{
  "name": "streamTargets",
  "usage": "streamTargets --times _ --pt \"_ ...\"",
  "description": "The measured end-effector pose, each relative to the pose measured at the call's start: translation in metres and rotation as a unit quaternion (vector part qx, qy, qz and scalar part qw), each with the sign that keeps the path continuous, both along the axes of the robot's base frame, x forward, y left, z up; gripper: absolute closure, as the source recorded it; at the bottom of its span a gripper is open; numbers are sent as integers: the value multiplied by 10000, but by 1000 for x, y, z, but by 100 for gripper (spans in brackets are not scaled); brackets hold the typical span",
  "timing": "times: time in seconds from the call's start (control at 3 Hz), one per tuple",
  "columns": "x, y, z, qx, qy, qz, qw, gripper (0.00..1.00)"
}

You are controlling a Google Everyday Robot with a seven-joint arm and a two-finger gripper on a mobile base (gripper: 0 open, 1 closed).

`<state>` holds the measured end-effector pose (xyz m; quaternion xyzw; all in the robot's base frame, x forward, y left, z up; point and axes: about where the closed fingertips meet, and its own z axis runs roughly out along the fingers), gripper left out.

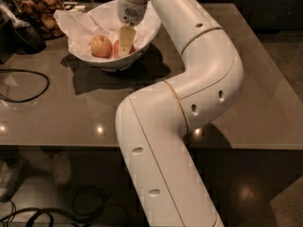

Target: Pick apple from white bowl

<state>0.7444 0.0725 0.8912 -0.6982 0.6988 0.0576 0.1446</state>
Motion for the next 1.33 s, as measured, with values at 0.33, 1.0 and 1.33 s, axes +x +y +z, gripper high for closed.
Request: streamTargets --times 0.33,1.0,1.33 --pt "2 1 -6 -64 17 26 10000 31" --pt "4 -3 -14 -182 37 37 9998 32" --pt "5 -4 -17 -221 51 47 9997 32"
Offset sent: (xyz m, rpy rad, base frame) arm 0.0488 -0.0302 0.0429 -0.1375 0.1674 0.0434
